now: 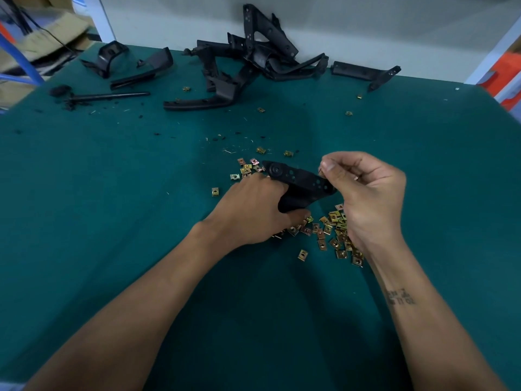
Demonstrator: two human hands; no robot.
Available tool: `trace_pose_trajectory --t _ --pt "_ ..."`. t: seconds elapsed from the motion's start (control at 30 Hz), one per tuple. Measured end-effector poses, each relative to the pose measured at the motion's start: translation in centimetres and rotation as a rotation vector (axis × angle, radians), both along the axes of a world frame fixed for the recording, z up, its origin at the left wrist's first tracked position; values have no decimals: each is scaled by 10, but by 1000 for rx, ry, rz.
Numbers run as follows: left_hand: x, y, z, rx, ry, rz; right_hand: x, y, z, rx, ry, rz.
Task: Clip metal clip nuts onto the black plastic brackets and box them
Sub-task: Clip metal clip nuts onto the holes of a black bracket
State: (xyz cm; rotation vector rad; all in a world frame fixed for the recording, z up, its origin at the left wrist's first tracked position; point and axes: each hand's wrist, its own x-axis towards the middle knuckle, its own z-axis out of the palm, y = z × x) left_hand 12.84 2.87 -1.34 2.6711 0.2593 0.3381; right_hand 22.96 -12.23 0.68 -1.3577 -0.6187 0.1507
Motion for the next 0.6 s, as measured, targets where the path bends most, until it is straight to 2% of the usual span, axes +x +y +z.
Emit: trace_pose_trajectory --t 0.27,0.6 --pt "0 -2 -1 34 -6 11 -1 1 -1 -22 16 10" --pt "-1 0 2 -35 -5 19 -23 18 -10 168 326 -116"
